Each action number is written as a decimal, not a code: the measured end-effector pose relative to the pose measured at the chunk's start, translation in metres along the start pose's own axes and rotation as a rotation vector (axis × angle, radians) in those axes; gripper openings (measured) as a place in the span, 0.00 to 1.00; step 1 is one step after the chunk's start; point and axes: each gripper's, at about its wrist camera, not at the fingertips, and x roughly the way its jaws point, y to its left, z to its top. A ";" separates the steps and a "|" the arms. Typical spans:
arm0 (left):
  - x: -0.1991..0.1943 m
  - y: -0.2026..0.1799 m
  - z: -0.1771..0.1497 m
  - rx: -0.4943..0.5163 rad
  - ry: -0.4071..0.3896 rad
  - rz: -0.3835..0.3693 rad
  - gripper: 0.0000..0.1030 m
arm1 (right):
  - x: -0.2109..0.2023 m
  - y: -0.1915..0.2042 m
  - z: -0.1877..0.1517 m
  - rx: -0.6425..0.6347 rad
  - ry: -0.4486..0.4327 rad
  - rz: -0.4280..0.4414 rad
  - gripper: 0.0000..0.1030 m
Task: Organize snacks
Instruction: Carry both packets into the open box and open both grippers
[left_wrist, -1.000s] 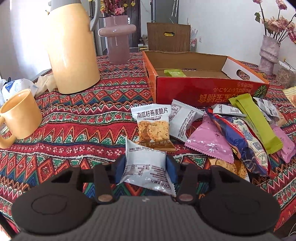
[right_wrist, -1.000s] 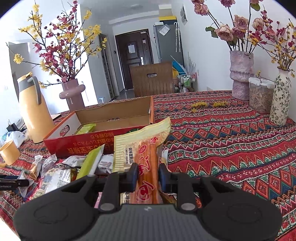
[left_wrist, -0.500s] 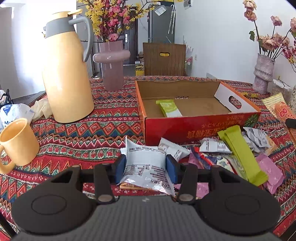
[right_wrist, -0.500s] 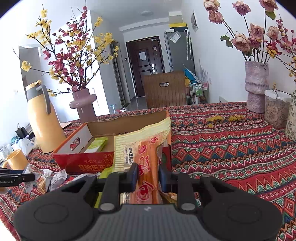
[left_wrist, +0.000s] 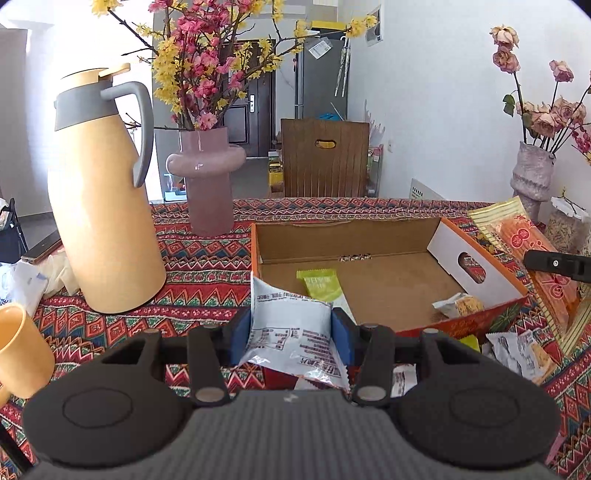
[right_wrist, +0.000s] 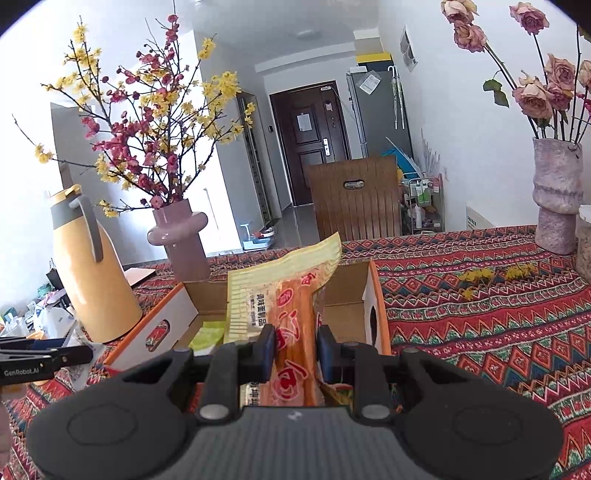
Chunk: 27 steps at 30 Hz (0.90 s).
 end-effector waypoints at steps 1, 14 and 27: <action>0.004 -0.001 0.003 -0.002 -0.002 0.003 0.46 | 0.006 0.000 0.004 0.001 -0.001 0.003 0.23; 0.061 -0.009 0.032 -0.037 0.000 0.045 0.46 | 0.077 -0.011 0.030 0.036 0.017 0.004 0.23; 0.101 -0.010 0.020 -0.058 0.017 0.049 0.46 | 0.108 -0.021 0.015 0.047 0.040 -0.024 0.23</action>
